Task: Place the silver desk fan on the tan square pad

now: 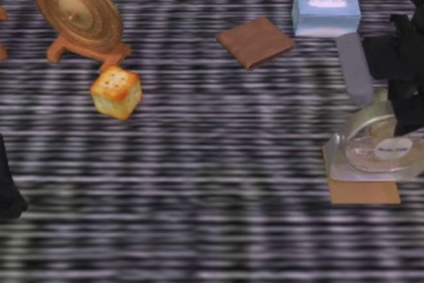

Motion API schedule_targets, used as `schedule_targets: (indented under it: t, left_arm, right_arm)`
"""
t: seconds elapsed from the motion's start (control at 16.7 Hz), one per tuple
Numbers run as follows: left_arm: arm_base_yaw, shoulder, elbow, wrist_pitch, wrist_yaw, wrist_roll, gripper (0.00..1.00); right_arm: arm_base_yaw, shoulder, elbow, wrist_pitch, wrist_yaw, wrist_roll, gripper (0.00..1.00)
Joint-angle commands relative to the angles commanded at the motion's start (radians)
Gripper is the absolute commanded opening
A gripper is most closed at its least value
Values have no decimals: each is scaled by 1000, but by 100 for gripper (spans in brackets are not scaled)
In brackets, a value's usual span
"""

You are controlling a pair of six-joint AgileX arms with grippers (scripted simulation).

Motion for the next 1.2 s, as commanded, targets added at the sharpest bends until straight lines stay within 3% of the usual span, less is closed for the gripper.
schedule_targets:
  t: [0.78, 1.2]
  left_arm:
    - [0, 0, 0, 0, 0, 0, 100]
    - [0, 0, 0, 0, 0, 0, 100]
  right_arm:
    - [-3, 13, -121, 135, 0, -3, 0]
    - [-3, 13, -121, 135, 0, -3, 53]
